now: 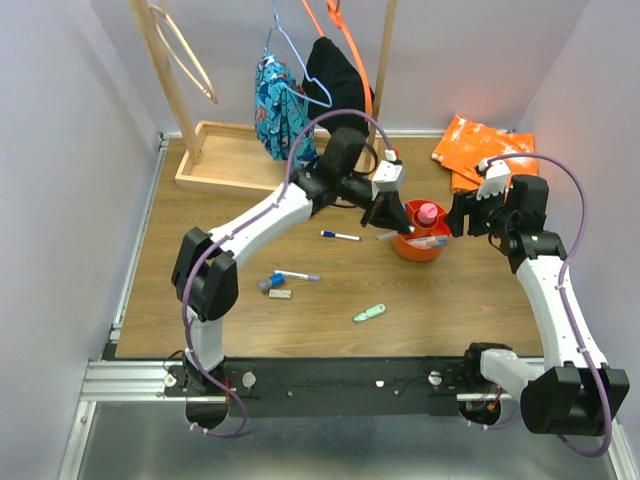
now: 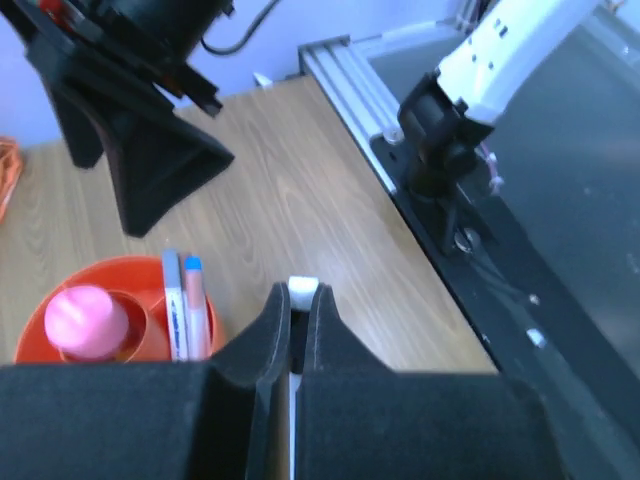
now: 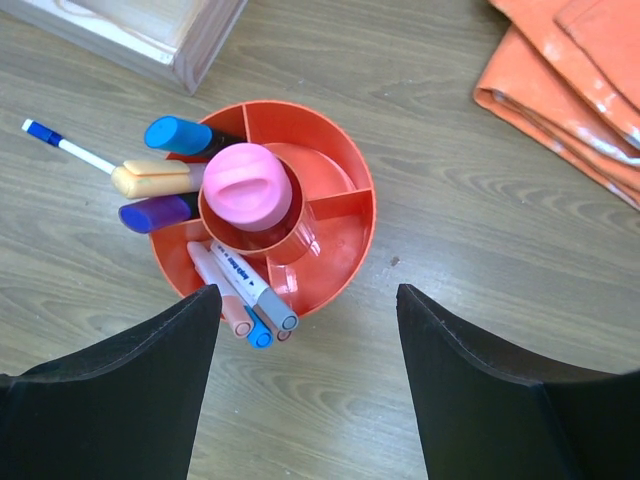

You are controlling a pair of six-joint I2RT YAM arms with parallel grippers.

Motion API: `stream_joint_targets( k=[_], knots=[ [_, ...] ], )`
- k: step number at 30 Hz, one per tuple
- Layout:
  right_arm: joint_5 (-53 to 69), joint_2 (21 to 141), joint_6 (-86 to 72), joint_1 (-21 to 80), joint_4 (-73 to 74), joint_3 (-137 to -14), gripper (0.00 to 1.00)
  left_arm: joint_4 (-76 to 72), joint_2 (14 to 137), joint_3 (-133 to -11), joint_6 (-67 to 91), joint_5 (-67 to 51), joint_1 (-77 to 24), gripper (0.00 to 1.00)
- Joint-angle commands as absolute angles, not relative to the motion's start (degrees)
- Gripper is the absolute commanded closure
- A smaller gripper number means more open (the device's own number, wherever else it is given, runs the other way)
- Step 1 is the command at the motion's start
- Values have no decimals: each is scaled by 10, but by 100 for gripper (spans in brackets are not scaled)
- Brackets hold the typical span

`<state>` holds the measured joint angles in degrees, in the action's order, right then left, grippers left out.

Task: Sort the stationery into containers
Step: Place the pen in the storage box.

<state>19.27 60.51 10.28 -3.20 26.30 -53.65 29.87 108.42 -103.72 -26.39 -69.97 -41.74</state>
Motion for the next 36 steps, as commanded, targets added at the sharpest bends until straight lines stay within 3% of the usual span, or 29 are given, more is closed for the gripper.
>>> stream_joint_targets(
  k=[1,2,10,16,22,36],
  knots=[
    [159,598,81,-31,265,-565,22,-563,1150,-909,377,-756,-442,100],
    [157,598,78,-31,266,-566,21,-651,1170,-920,417,-757,-445,100],
    [148,587,71,-31,278,-568,21,-631,1280,-1019,413,-767,-464,100],
    [141,570,68,-31,278,-555,21,-477,1309,-1063,291,-757,-463,100],
    [137,562,69,-31,276,-541,21,-94,1333,-1141,-38,-665,-465,100],
    [137,570,76,-31,266,-530,21,-64,1386,-1149,-76,-642,-460,97]
  ],
)
